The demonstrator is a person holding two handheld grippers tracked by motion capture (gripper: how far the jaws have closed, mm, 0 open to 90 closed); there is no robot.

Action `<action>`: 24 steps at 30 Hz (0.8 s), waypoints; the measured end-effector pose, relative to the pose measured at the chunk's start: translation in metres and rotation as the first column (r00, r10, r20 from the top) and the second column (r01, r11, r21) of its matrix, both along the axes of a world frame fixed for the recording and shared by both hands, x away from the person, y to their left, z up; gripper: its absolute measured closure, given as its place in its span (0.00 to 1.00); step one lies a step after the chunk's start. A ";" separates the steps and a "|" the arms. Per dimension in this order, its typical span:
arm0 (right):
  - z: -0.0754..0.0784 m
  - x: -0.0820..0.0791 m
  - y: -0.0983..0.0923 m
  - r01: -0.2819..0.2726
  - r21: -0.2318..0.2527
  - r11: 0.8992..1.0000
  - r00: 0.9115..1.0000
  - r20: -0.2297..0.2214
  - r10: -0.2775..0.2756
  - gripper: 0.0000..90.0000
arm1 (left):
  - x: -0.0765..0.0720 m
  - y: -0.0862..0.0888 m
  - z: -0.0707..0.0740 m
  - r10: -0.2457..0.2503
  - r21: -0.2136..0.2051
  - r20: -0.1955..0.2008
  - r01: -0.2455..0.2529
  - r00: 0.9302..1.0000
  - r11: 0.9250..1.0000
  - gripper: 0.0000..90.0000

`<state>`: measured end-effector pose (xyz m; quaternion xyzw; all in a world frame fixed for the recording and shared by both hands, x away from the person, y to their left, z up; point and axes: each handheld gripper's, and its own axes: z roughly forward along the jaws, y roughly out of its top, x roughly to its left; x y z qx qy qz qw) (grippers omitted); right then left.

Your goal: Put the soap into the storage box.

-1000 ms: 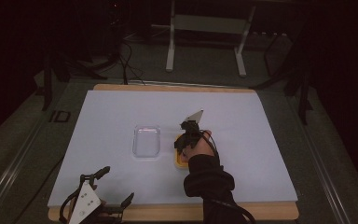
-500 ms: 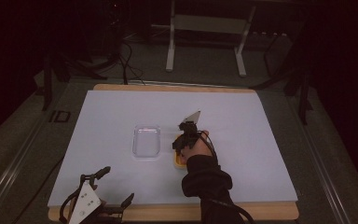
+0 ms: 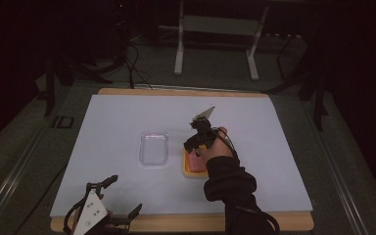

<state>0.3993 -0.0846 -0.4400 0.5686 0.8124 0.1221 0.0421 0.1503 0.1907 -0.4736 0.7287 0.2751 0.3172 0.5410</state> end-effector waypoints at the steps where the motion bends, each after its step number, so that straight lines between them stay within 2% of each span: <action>1: 0.001 -0.001 -0.002 -0.031 0.031 0.999 1.000 -0.003 0.031 0.17 | 0.000 0.000 0.000 -0.001 0.002 0.000 0.001 1.000 1.000 0.00; 2: 0.002 -0.002 -0.004 -0.060 0.074 0.995 0.998 0.000 0.060 0.13 | 0.000 0.000 0.000 0.000 0.003 0.000 0.000 1.000 1.000 0.00; 4: 0.002 -0.002 -0.005 -0.078 0.093 0.993 0.997 0.008 0.078 0.14 | 0.001 -0.001 -0.001 0.002 0.004 -0.001 -0.002 1.000 1.000 0.00; 6: 0.003 -0.004 -0.010 -0.137 0.125 0.983 0.989 0.064 0.130 0.13 | 0.001 -0.001 -0.001 0.001 0.007 -0.001 -0.001 1.000 1.000 0.00; 9: 0.003 -0.005 -0.013 -0.147 0.136 0.980 0.988 0.073 0.138 0.13 | 0.002 -0.001 -0.001 0.001 0.012 -0.002 -0.001 1.000 1.000 0.00; 10: 0.002 -0.006 -0.024 -0.171 0.150 0.974 0.981 0.116 0.154 0.14 | 0.003 -0.001 -0.002 -0.005 0.011 -0.008 0.005 1.000 1.000 0.00; 13: 0.002 -0.009 -0.032 -0.220 0.124 0.967 0.965 0.172 0.198 0.14 | 0.004 -0.002 -0.003 -0.014 0.017 -0.018 0.014 1.000 1.000 0.00; 14: 0.002 -0.009 -0.032 -0.220 0.124 0.967 0.965 0.172 0.198 0.14 | 0.004 -0.002 -0.003 -0.014 0.017 -0.018 0.014 1.000 1.000 0.00; 15: 0.002 -0.010 -0.035 -0.238 0.117 0.964 0.961 0.173 0.216 0.14 | 0.004 -0.002 -0.003 -0.014 0.017 -0.018 0.014 1.000 1.000 0.00; 16: 0.004 -0.014 -0.043 -0.247 0.153 0.957 0.956 0.199 0.215 0.15 | 0.005 -0.002 -0.004 -0.016 0.017 -0.018 0.016 1.000 1.000 0.00; 18: 0.003 -0.017 -0.049 -0.260 0.163 0.952 0.950 0.218 0.222 0.15 | 0.005 -0.002 -0.004 -0.011 0.011 -0.017 0.011 1.000 1.000 0.00; 19: 0.003 -0.017 -0.049 -0.260 0.163 0.952 0.950 0.218 0.222 0.15 | 0.005 -0.002 -0.004 -0.011 0.011 -0.017 0.011 1.000 1.000 0.00; 20: 0.003 -0.021 -0.053 -0.285 0.149 0.947 0.938 0.246 0.244 0.15 | 0.005 -0.001 -0.004 -0.009 0.010 -0.019 0.009 1.000 1.000 0.00; 21: 0.005 -0.022 -0.056 -0.289 0.142 0.947 0.934 0.260 0.246 0.15 | 0.005 -0.001 -0.004 -0.009 0.010 -0.019 0.009 1.000 1.000 0.00; 22: 0.005 -0.022 -0.056 -0.289 0.142 0.947 0.934 0.260 0.246 0.15 | 0.005 -0.001 -0.004 -0.007 0.009 -0.018 0.007 1.000 1.000 0.00; 23: 0.008 -0.025 -0.064 -0.298 0.160 0.941 0.926 0.289 0.244 0.15 | 0.005 0.000 -0.004 -0.004 0.006 -0.019 0.004 1.000 1.000 0.00; 24: 0.010 -0.027 -0.068 -0.299 0.165 0.940 0.924 0.296 0.242 0.15 | 0.005 0.000 -0.004 -0.002 0.007 -0.019 0.002 1.000 1.000 0.00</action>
